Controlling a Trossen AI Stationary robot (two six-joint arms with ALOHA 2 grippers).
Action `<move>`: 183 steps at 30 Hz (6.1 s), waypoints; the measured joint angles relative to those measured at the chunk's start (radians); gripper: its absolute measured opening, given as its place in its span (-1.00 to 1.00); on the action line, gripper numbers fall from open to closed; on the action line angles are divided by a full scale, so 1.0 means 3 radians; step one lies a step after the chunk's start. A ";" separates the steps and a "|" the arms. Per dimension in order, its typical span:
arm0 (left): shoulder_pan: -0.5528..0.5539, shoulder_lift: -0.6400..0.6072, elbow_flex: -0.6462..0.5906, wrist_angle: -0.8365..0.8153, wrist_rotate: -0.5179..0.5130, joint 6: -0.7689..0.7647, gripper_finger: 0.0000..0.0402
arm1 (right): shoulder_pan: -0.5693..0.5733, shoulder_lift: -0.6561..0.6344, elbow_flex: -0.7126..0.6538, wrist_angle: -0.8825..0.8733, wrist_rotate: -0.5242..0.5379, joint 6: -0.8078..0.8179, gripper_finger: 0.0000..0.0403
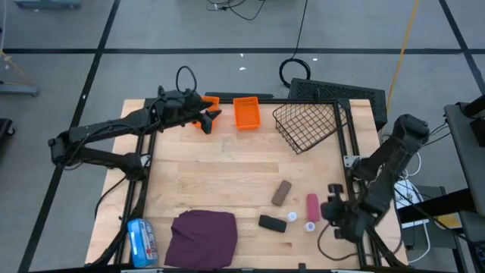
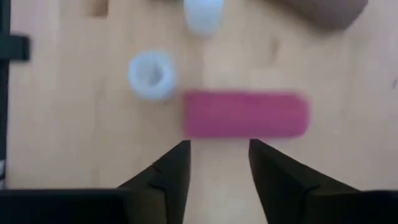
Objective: Pick & Place Medicine items
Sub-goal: Put the bottom transparent pill bottle into the left orange bin
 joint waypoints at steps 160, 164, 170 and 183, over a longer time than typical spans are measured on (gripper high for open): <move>-0.1639 0.3409 0.2781 -0.0276 0.0182 0.0921 0.22 | -0.1998 -0.0313 -0.2001 0.5013 0.0856 -0.3038 -0.34; -0.1641 0.3409 0.2781 -0.0264 0.0048 0.0903 0.22 | -0.1999 -0.0313 -0.2001 0.4992 0.0862 -0.3042 -0.34; -0.1642 0.3409 0.2781 -0.0254 0.0063 0.0908 0.04 | -0.1999 -0.0313 -0.2001 0.4950 0.0866 -0.3016 -0.34; -0.1613 0.3258 0.2767 -0.0240 0.0072 0.0908 -0.33 | -0.1991 -0.0318 -0.1998 0.4967 0.0866 -0.2690 -0.07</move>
